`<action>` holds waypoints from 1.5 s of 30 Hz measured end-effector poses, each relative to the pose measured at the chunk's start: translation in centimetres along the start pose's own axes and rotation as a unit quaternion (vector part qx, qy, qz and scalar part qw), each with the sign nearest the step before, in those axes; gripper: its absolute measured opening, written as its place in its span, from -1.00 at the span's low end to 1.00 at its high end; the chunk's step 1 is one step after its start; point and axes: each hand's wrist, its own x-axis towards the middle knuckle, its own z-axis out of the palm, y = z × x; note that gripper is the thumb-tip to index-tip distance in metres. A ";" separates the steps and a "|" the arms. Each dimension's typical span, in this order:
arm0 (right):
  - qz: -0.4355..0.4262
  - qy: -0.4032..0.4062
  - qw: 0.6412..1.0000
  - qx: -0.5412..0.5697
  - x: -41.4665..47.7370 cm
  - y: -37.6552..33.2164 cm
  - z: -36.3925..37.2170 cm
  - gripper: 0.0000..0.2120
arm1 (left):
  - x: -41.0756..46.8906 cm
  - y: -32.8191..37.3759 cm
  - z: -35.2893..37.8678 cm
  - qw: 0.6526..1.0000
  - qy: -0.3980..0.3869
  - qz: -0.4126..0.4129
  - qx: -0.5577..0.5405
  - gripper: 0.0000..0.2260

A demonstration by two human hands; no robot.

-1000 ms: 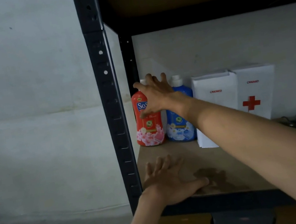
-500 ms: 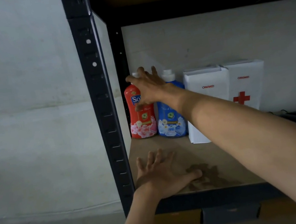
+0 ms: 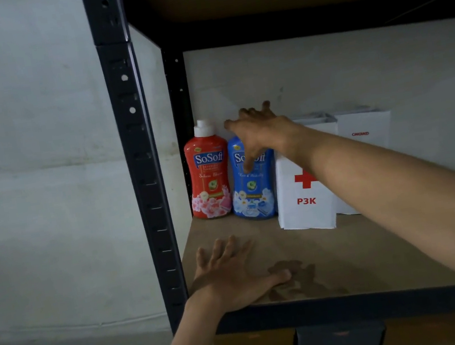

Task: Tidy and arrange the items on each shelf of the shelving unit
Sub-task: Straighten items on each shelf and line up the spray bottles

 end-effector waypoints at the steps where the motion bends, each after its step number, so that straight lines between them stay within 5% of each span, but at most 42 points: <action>1: -0.006 -0.001 1.000 0.007 -0.1 0.1 0.0 -0.02 | 0.0 0.0 -0.1 1.000 -0.001 0.002 -0.002 -0.03; 9: -0.033 0.020 0.997 0.064 0.5 0.8 0.4 -0.27 | 0.0 -0.2 -0.1 1.000 -0.001 -0.001 -0.002 -0.04; 32: -0.094 0.039 0.995 -0.016 -0.8 1.6 0.2 -0.09 | 0.3 -0.2 0.1 1.000 0.000 -0.014 -0.013 0.00; 39: -0.172 0.295 0.933 0.110 -9.5 4.0 4.2 -0.69 | -0.2 0.2 -0.1 0.999 0.021 -0.012 -0.036 -0.09; 45: -0.051 0.203 0.956 0.205 -19.0 7.9 11.2 -0.71 | 0.0 2.2 0.3 0.989 0.123 0.011 -0.080 -0.23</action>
